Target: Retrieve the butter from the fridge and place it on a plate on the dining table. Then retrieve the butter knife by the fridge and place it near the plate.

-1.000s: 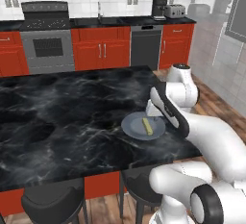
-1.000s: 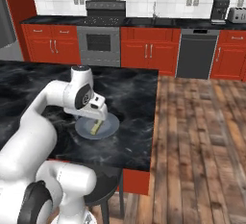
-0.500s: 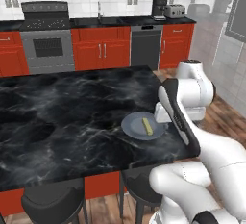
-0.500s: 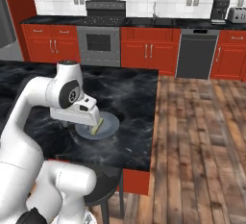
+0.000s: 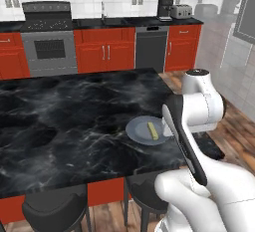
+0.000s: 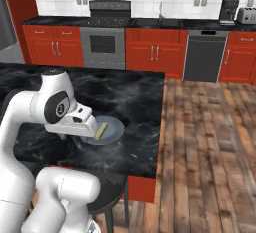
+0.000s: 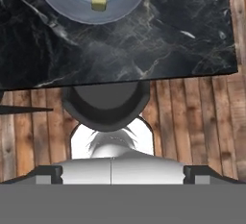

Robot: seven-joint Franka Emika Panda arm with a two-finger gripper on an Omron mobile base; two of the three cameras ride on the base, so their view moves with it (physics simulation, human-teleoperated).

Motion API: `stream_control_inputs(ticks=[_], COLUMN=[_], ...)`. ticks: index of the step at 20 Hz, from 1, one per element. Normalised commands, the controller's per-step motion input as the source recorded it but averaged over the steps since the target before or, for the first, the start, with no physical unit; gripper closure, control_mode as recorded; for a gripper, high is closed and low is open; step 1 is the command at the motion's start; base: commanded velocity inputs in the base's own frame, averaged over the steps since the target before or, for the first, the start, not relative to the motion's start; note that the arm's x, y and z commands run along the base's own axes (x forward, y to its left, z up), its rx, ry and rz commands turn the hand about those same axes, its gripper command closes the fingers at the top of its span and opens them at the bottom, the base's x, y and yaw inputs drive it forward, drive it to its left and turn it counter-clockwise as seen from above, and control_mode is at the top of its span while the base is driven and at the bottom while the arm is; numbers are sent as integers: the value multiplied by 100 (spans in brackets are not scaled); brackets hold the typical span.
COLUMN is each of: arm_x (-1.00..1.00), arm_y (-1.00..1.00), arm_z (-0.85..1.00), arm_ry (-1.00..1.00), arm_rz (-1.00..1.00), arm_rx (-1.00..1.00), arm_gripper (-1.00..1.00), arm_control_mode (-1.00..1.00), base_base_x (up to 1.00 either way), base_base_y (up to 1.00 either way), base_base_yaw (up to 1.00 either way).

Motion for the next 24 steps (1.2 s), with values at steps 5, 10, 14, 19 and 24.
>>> stream_control_inputs(ticks=[5,10,14,19,24], arm_x=[0,0,-8,0,0], arm_y=[0,0,-18,0,0], arm_z=[0,0,-4,0,0], arm_ry=[0,0,-6,0,0], arm_rz=[0,0,3,0,0], arm_rx=[5,0,0,0,0], arm_gripper=[-100,-100,-100,-100,-100], arm_control_mode=[-100,-100,-100,100,100], base_base_x=[0,0,0,-39,-7], base_base_y=[0,0,0,-95,-100], base_base_yaw=[0,0,0,-5,-3])
